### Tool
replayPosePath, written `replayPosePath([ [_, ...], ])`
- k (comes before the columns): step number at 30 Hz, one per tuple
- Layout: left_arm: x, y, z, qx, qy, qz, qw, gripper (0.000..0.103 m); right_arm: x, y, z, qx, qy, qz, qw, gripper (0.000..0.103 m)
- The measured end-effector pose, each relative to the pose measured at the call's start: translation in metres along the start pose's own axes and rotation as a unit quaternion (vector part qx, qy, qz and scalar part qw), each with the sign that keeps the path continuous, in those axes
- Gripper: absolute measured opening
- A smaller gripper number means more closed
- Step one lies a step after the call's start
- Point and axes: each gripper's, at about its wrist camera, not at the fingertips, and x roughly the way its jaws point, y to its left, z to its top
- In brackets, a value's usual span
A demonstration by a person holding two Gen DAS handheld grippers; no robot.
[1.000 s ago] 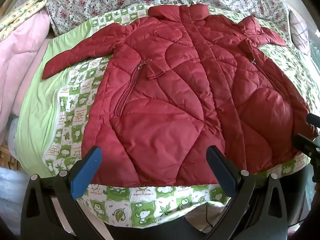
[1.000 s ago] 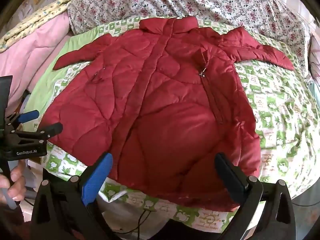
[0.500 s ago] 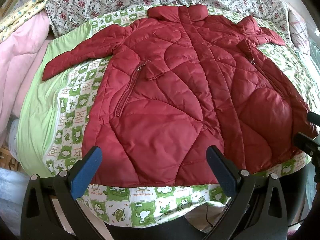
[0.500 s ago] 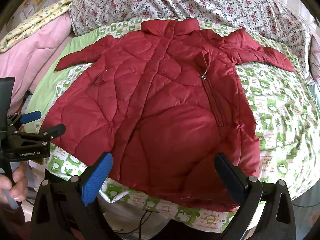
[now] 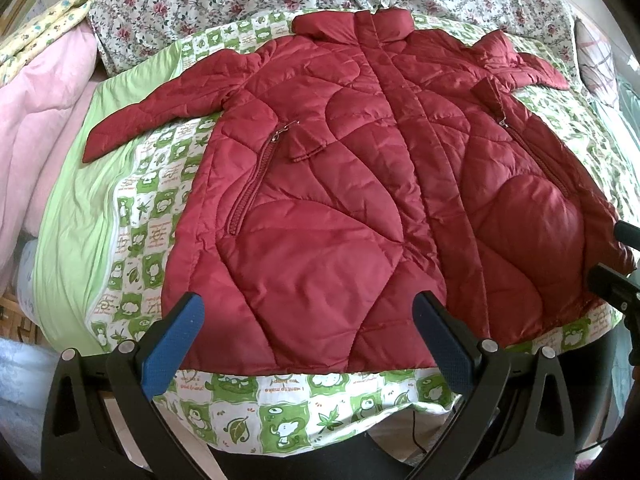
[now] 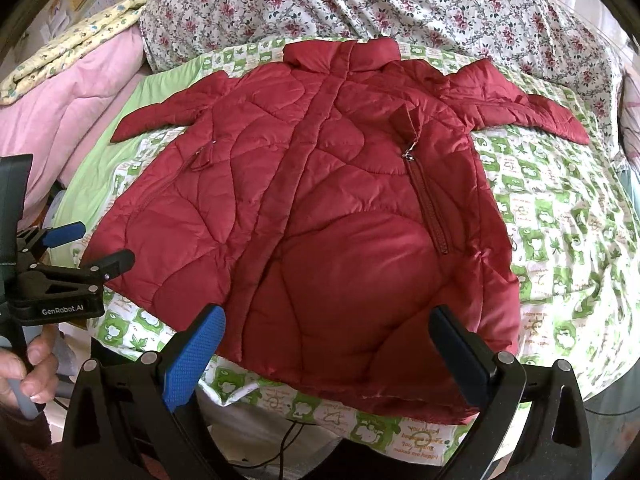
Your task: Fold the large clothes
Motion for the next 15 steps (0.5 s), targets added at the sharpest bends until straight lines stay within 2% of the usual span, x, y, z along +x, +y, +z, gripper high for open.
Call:
replayPosePath([
  [15,0.0003,-0.0003,-0.0001,-0.001,-0.007,-0.003,1.0000,0.103,0.0007,0.0004,0.0007,0.000,-0.001,0.003,1.000,0.102],
])
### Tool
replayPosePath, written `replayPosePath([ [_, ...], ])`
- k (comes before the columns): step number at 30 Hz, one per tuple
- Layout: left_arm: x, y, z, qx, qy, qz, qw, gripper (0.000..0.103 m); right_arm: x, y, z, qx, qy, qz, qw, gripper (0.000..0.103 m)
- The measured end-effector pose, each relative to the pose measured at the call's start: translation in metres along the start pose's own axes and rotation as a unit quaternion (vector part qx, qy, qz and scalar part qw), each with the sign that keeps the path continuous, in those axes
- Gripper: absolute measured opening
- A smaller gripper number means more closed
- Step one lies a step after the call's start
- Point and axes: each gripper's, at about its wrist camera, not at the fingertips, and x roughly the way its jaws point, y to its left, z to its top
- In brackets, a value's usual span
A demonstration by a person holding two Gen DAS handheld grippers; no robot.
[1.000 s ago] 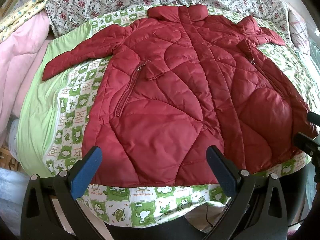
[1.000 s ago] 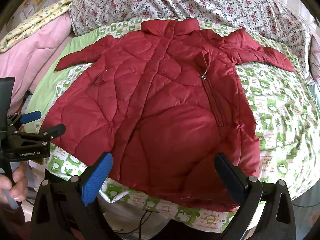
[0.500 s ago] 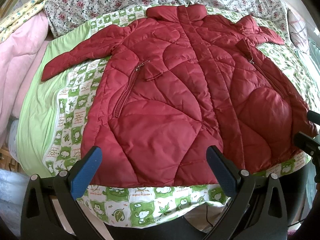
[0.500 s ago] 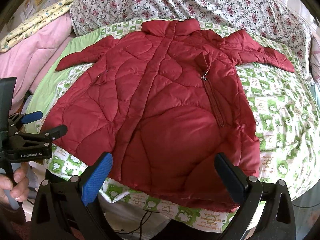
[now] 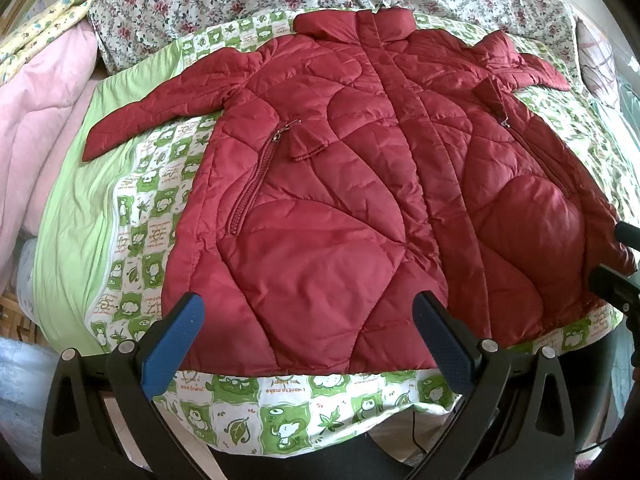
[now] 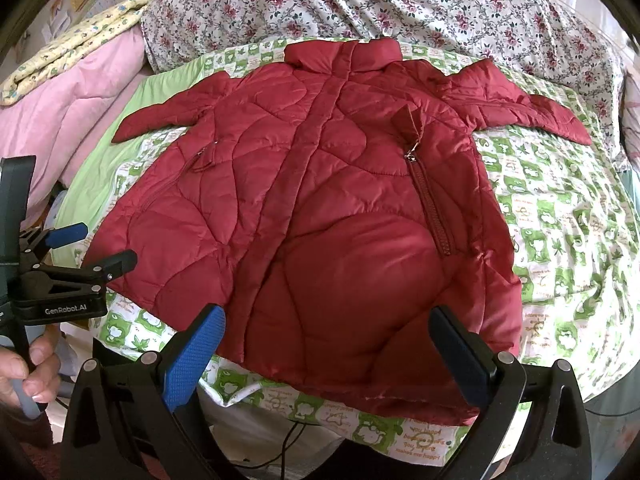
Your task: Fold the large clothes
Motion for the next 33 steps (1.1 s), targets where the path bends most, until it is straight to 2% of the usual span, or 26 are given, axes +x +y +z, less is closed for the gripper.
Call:
replayPosePath([
  [12,0.008,0.002,-0.002,0.009,0.032,0.005,0.9994,0.103,0.000,0.003,0.001,0.003,0.006,0.005,1.000,0.102],
  [16,0.013,0.001,-0.002,0.012,0.065,0.004,0.9978,0.103,0.002,0.003,0.001,0.004,0.009,0.006,1.000,0.102],
  [17,0.014,0.001,-0.001,0.017,0.094,0.006,0.9954,0.103,0.003,0.003,0.001,0.006,0.010,0.006,1.000,0.102],
  [23,0.017,-0.001,0.001,0.017,0.075,0.006,0.9970,0.103,0.007,-0.008,0.003,0.026,0.048,0.021,0.998,0.102],
  [33,0.024,-0.004,0.007,0.018,0.068,-0.001,0.9975,0.103,0.011,-0.019,0.007,0.039,0.030,0.040,0.998,0.102],
])
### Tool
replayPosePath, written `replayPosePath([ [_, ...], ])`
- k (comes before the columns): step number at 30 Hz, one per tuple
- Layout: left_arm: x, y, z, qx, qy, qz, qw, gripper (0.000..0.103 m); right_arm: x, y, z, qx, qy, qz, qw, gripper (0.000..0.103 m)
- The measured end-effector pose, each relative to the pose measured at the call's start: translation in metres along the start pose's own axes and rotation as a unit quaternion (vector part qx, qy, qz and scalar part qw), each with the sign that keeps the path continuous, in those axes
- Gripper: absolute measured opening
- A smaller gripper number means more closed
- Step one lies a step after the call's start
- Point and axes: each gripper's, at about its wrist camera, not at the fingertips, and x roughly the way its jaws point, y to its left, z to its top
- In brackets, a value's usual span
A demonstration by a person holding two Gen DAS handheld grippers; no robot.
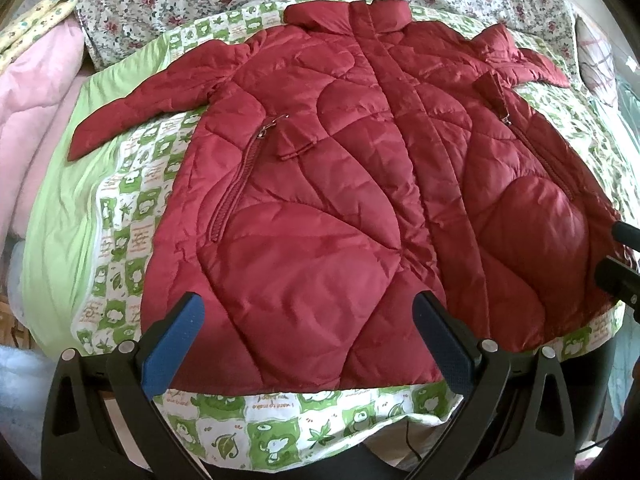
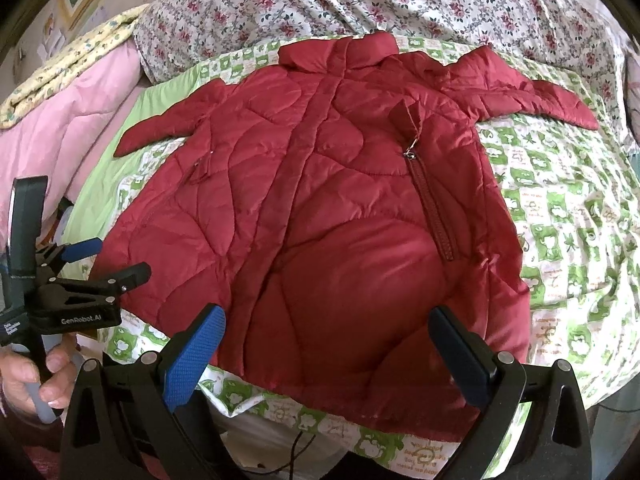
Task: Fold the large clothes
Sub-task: 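Reach the right tool to the jacket sleeve and close on its cuff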
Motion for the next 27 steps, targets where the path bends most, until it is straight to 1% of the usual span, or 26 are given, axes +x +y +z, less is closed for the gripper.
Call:
replayPosePath([
  [2,0.002,-0.001,0.001,0.002,0.000,-0.001,1.0000,0.103,0.001,-0.003,0.001,0.001,0.003,-0.007,1.000,0.102],
  [9,0.008,-0.002,0.008,0.006,0.000,0.007,1.0000,0.103,-0.003,-0.021,0.008,0.029,-0.009,0.000,1.000,0.102],
  [14,0.013,0.000,0.016,-0.004,-0.001,-0.006,1.0000,0.103,-0.005,-0.039,0.015,0.048,-0.023,0.004,0.999,0.102],
  [17,0.015,0.003,0.022,-0.010,-0.003,-0.007,0.9999,0.103,-0.006,-0.053,0.021,0.061,-0.032,-0.002,0.998,0.102],
  [22,0.022,0.009,0.032,-0.007,-0.008,0.019,0.9998,0.103,-0.008,-0.091,0.034,0.094,-0.058,-0.006,0.994,0.102],
  [27,0.023,0.016,0.046,-0.011,-0.015,0.025,0.9995,0.103,-0.002,-0.141,0.060,0.118,-0.082,-0.031,0.989,0.102],
])
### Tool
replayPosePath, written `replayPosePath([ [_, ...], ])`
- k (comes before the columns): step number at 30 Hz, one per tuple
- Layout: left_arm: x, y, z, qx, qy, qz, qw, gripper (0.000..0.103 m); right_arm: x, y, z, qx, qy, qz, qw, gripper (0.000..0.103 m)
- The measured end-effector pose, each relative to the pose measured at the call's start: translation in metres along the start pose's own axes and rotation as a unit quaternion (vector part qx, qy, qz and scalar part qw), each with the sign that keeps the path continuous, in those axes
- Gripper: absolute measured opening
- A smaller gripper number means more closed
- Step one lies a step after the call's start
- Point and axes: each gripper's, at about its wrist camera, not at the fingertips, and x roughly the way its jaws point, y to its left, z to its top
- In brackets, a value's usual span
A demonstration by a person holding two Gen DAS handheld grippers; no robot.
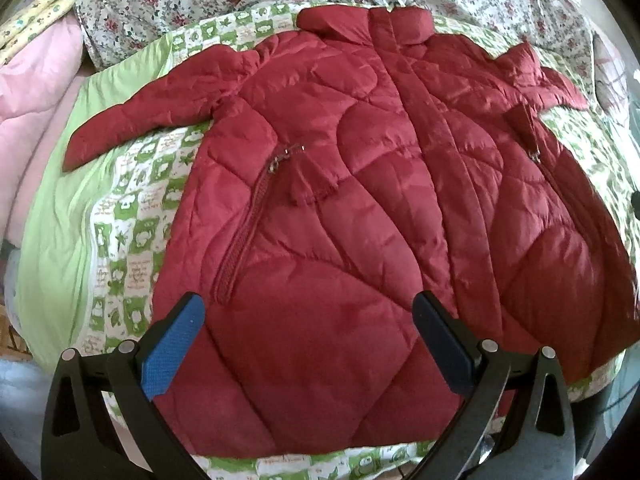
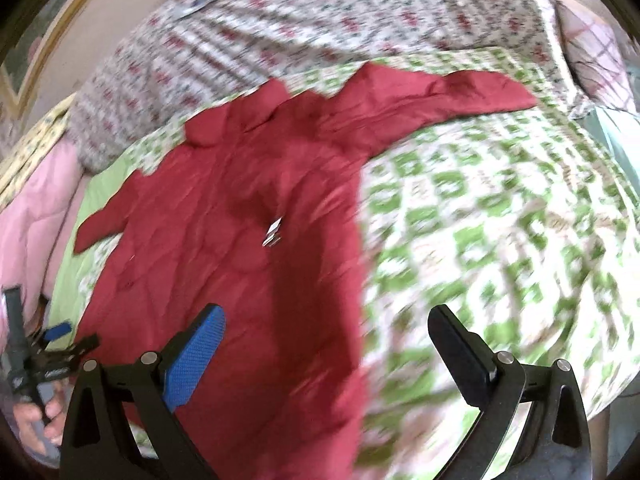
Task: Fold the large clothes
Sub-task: 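Reach the right tool to the jacket sleeve and close on its cuff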
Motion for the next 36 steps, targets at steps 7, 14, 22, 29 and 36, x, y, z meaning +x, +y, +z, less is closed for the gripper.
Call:
replayPosePath([
  [7,0.008,0.003,0.018,-0.014,0.000,-0.005,0.9999,0.103,0.024,-0.079,0.068,0.054,-0.061,-0.025,0.996,0.092],
  [14,0.023,0.001,0.027,-0.008,0.013,0.014,0.9998,0.103,0.077,-0.175,0.138,0.188,-0.082,-0.008,0.979,0.059],
  [22,0.051,-0.010,0.036,-0.009,0.039,0.004,0.9992,0.103,0.133,-0.252,0.190,0.296,-0.119,0.003,0.948,0.058],
  [29,0.068,-0.021,0.050,-0.007,0.046,-0.007,0.9989,0.103,0.156,-0.272,0.209,0.316,-0.140,0.023,0.938,0.055],
  [36,0.073,-0.029,0.062,-0.004,0.036,-0.011,0.9993,0.103,0.162,-0.279,0.224,0.315,-0.152,0.022,0.937,0.021],
])
